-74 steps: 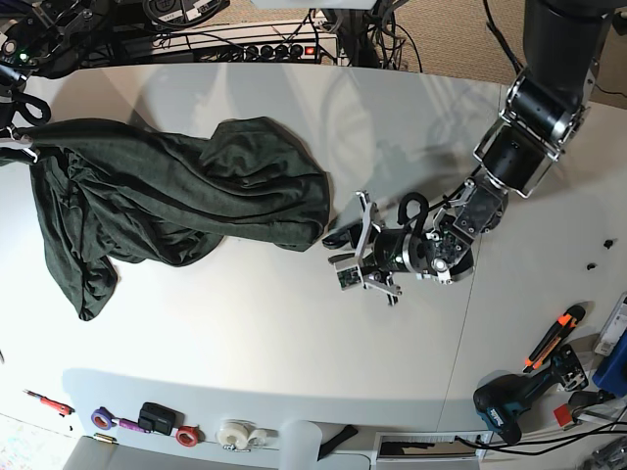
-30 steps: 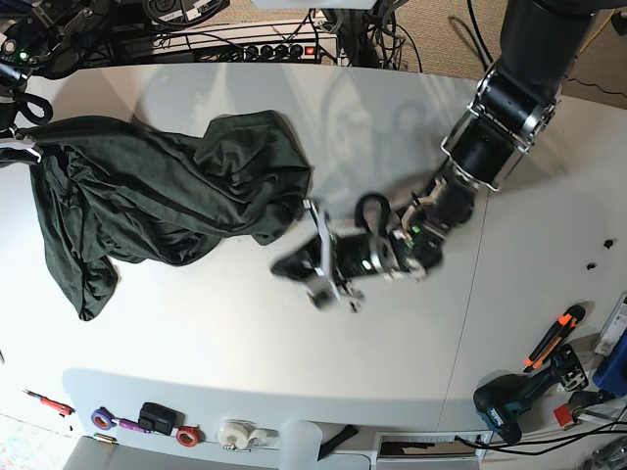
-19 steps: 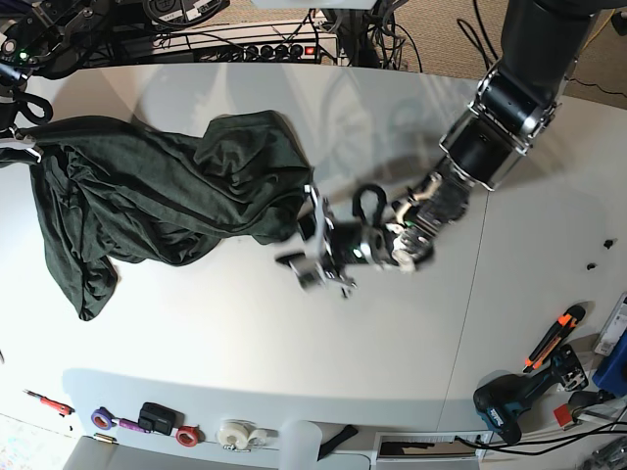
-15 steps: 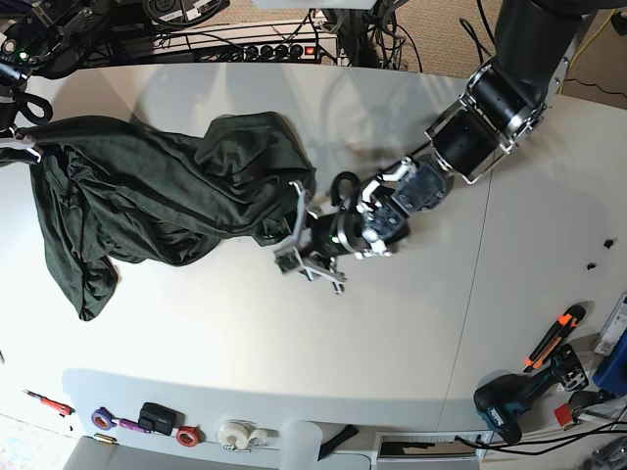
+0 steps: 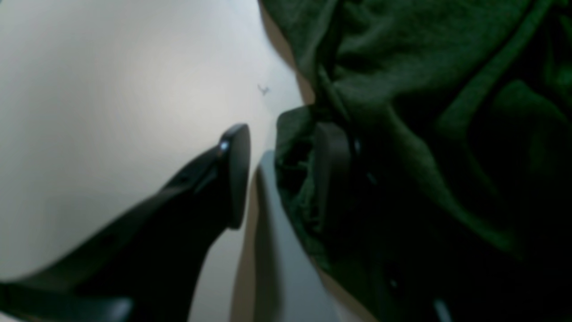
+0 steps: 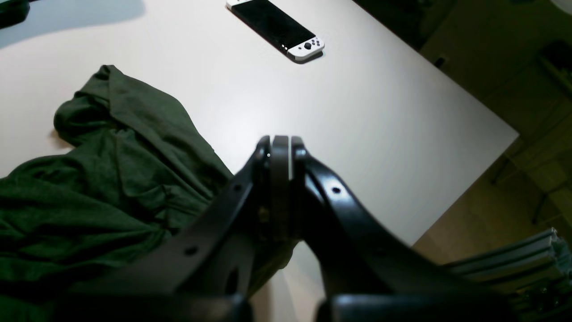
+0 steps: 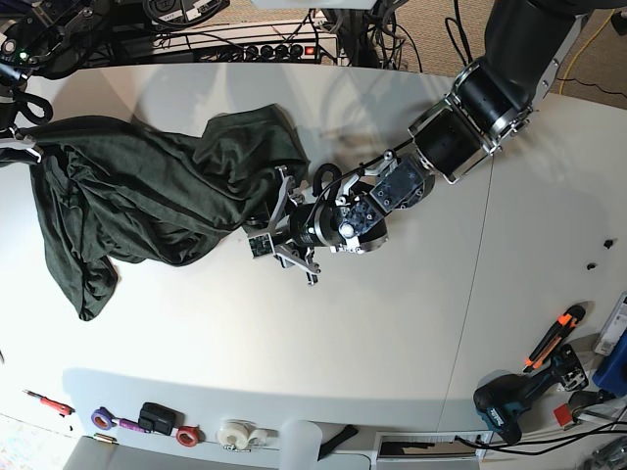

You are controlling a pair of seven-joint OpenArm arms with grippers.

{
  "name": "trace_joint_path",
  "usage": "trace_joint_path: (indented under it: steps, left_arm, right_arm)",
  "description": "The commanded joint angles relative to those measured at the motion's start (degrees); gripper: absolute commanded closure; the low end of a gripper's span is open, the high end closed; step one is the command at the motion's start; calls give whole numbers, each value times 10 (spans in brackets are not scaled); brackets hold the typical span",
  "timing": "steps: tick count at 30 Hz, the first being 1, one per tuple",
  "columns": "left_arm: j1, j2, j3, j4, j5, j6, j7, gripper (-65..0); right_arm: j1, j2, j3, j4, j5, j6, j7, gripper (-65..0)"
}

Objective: Layout the t-shirt on the table in an organized manner, then fold the t-shirt properly
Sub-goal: 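Lift the t-shirt with both grippers and stretch it apart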

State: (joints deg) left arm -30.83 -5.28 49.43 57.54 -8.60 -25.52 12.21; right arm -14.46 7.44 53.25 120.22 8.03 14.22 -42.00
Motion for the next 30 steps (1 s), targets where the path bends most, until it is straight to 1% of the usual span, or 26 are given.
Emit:
trace_joint_path:
  steps: [1, 5, 7, 9, 10, 11, 13, 15, 17, 18, 21, 25, 27, 30]
  left_arm:
    - [-14, 0, -3, 8, 1, -2, 5, -218]
    - [-14, -12, -3, 8, 0, -3, 5, -98]
    - [-14, -19, -3, 8, -6, -3, 5, -67]
    - [-14, -29, -3, 8, -6, -8, 4, -63]
    - [-14, -35, -3, 8, -6, -13, 4, -41]
    - [-14, -40, -3, 8, -7, -14, 3, 0]
    - [-14, -51, -3, 8, -22, -12, -3, 0]
    - [-15, -63, -3, 9, -44, -8, -19, 0]
    - [-16, -74, -7, 16, -65, 9, -38, 0]
    - [-16, -80, -12, 23, -75, 18, -41, 0]
    - [-16, -91, -39, 46, -86, 19, -41, 0]
    - [-16, -94, -108, 74, -86, 19, -36, 0]
    - [-17, -94, -148, 86, -94, 19, -33, 0]
    - [-34, -95, -198, 93, -138, 19, -5, 0]
  right_arm:
    - [2, 9, 3, 8, 4, -3, 15, 0]
    - [2, 9, 3, 8, 16, -3, 12, 0]
    - [2, 9, 3, 8, 16, -3, 12, 0]
    - [2, 9, 3, 8, 16, -2, 12, 0]
    - [2, 9, 3, 8, 16, -2, 12, 0]
    - [2, 9, 3, 8, 16, -2, 12, 0]
    - [2, 9, 3, 8, 17, -3, 13, 0]
    - [2, 10, 3, 8, 36, -3, 17, 0]
    - [4, 10, 1, 8, 68, -2, 21, 0]
    - [6, 10, -4, 8, 74, -2, 25, 0]
    - [25, 9, -32, 8, 70, -3, 19, 0]
    - [52, 9, -100, 8, 31, -6, 20, 0]
    - [65, 9, -139, 8, -2, -24, 30, 0]
    - [92, 5, -188, 7, -52, -49, 41, 0]
